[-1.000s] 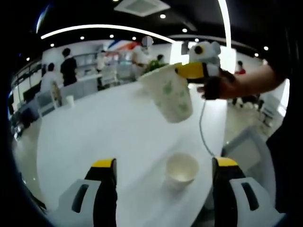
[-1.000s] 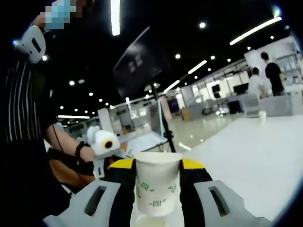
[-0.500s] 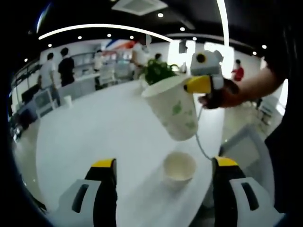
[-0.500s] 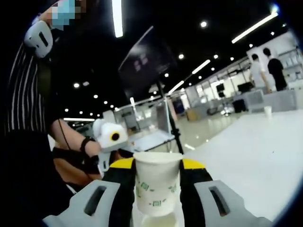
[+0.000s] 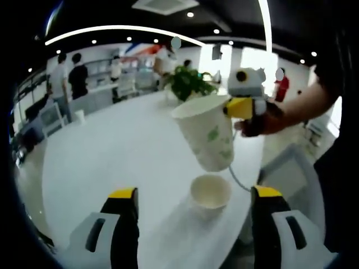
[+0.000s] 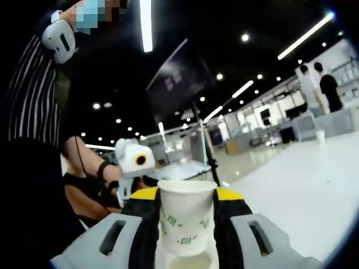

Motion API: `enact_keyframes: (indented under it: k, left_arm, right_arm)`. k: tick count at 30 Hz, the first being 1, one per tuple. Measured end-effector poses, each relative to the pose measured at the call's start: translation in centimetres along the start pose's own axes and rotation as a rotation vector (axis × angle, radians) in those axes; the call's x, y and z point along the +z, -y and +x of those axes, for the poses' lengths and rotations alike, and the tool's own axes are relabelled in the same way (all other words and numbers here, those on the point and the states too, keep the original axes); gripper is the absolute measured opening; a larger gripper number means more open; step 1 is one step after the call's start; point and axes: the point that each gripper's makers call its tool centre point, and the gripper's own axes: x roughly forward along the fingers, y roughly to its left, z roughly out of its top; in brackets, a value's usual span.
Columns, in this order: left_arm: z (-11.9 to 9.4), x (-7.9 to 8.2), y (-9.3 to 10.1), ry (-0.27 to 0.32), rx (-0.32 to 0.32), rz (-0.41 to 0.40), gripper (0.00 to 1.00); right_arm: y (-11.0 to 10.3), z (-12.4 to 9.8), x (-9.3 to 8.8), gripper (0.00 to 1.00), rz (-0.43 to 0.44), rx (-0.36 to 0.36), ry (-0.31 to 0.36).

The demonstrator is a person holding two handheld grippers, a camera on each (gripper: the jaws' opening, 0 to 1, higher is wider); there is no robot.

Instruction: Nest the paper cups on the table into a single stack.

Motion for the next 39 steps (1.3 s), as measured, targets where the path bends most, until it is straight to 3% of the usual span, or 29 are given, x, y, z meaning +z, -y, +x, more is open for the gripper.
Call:
enact_keyframes:
  k: [14,39]
  left_arm:
    - [0.2,-0.7,0.2,-0.022,-0.009,0.004,0.81]
    - [0.2,-1.3,0.0,-0.049,-0.011,0.003,0.81]
  right_arm:
    - [-0.2,-0.4,-3.6,0.33,-0.037,0.023,-0.036]
    - [0.1,0.5,-6.9,0.34,-0.018,0.021,-0.063]
